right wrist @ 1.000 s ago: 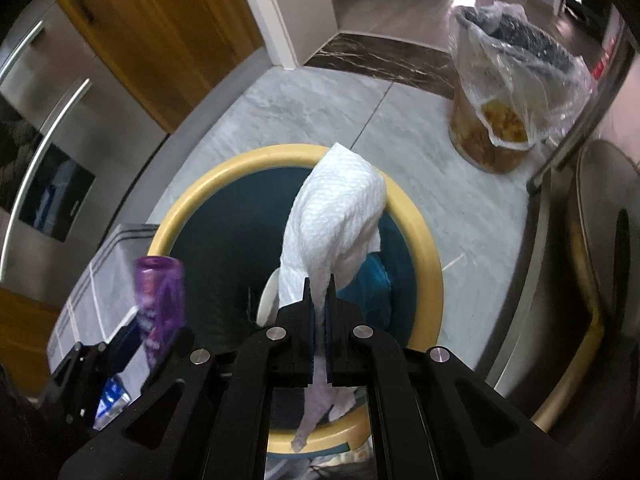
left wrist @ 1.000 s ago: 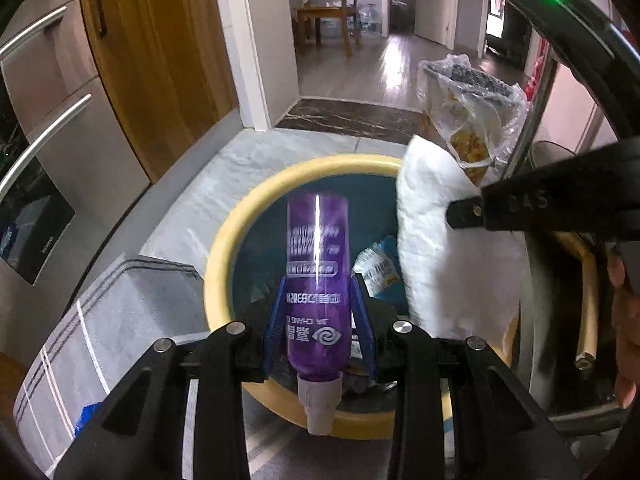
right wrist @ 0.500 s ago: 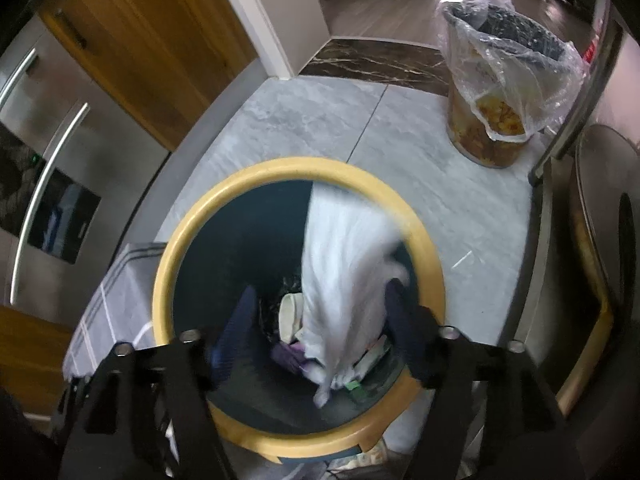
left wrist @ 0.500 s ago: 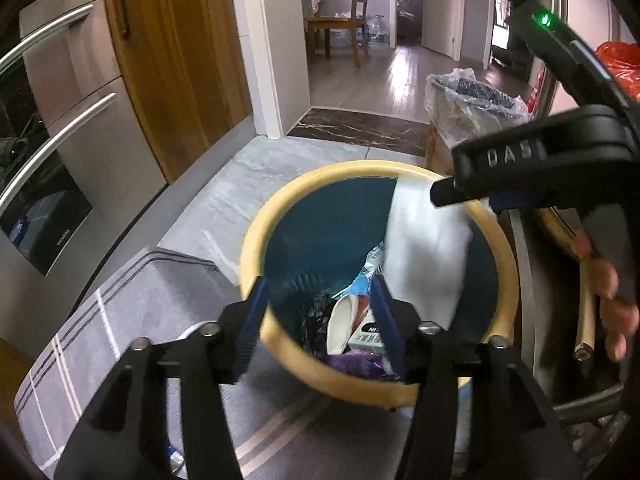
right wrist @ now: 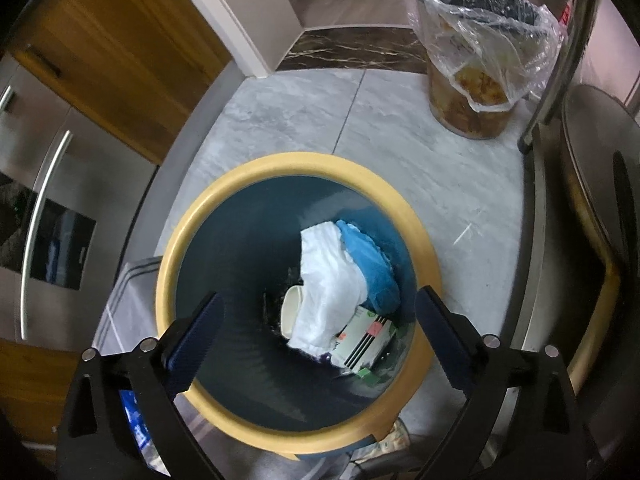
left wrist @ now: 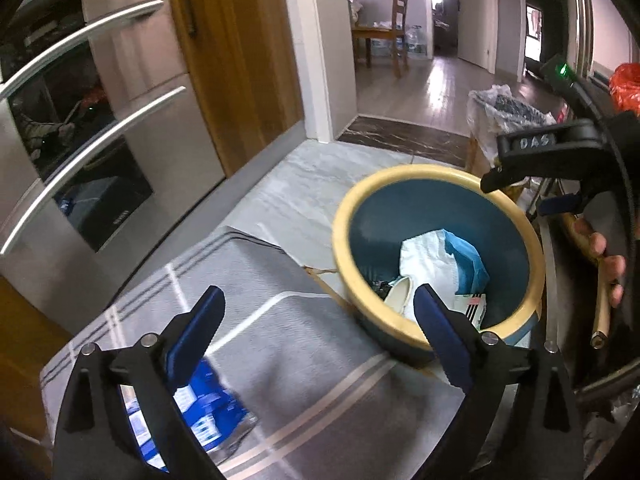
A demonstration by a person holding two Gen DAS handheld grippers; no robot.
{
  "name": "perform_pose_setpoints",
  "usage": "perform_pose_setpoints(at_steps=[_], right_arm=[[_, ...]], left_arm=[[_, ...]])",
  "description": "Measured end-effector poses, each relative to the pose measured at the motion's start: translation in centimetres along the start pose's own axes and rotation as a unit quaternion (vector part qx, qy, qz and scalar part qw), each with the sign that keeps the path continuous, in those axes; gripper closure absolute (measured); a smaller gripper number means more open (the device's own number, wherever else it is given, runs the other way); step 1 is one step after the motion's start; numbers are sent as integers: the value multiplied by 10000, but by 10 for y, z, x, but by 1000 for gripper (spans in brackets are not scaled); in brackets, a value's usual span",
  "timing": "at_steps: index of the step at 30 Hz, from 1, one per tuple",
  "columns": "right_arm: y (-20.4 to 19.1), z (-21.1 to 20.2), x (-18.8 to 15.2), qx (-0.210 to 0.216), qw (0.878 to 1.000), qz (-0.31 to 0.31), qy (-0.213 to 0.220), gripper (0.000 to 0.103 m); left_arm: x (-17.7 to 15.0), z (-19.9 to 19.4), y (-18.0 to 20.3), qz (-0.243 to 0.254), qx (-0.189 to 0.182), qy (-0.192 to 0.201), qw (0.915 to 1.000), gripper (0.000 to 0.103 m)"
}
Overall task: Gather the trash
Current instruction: 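Move both open tools back over the blue wipes pack and mask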
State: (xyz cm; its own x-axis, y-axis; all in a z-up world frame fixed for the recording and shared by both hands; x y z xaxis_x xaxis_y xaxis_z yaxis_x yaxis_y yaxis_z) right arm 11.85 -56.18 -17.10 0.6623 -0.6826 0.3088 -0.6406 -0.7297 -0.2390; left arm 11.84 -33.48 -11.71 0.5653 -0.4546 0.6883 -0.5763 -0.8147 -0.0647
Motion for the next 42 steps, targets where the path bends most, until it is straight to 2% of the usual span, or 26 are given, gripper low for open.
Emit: perform_pose_setpoints(at_steps=[7,13,18,24,31,35,39,42], right_arm=[[-41,-14,-10,156,9989,-408,169,7],[-89,-33,-23,351,9944,-901,416,7],[-123,-41,-43,581,9909,-1162,346,7],[-159,-45,-69,682,9854,-1536,283,7],[-200,-39,-106,619,9736,-2191,131,7],[-223,-30,-133,720,9591,-2731,-167,7],[-241,-21,-154,637,9468,-3138,-317,7],[-250,-17,-163,615,9428,-3258,-353,7]], left_arm=[[-4,-55,-38,-273,226,124,9993,8],[-26,-98,-89,-430,807,112,9957,6],[-45,-127,-127,-830,1068,14,9908,6],[-73,-159,-155,-1004,1292,-20,9865,6],[-135,-154,-183,-1345,1528,-450,9780,6],[-170,-134,-191,-1359,1612,-926,9731,6],[-193,-116,-192,-1593,1556,-1137,9682,6],[-203,-99,-184,-1363,1708,-1279,9674,6]])
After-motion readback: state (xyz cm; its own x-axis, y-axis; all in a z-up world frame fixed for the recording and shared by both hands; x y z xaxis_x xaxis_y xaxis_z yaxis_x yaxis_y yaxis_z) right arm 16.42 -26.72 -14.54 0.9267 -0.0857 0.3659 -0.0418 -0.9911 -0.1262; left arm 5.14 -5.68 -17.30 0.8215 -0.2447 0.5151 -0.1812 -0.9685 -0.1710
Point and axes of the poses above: each gripper's, at about its wrist camera, not at the fingertips, and z roughly the way its jaws point, y to its right, x to its top, the point moved 6 cm from there along z, roughly the way its jaws point, and after that the axes turned 5 degrees about -x, right-handed, at the moved point
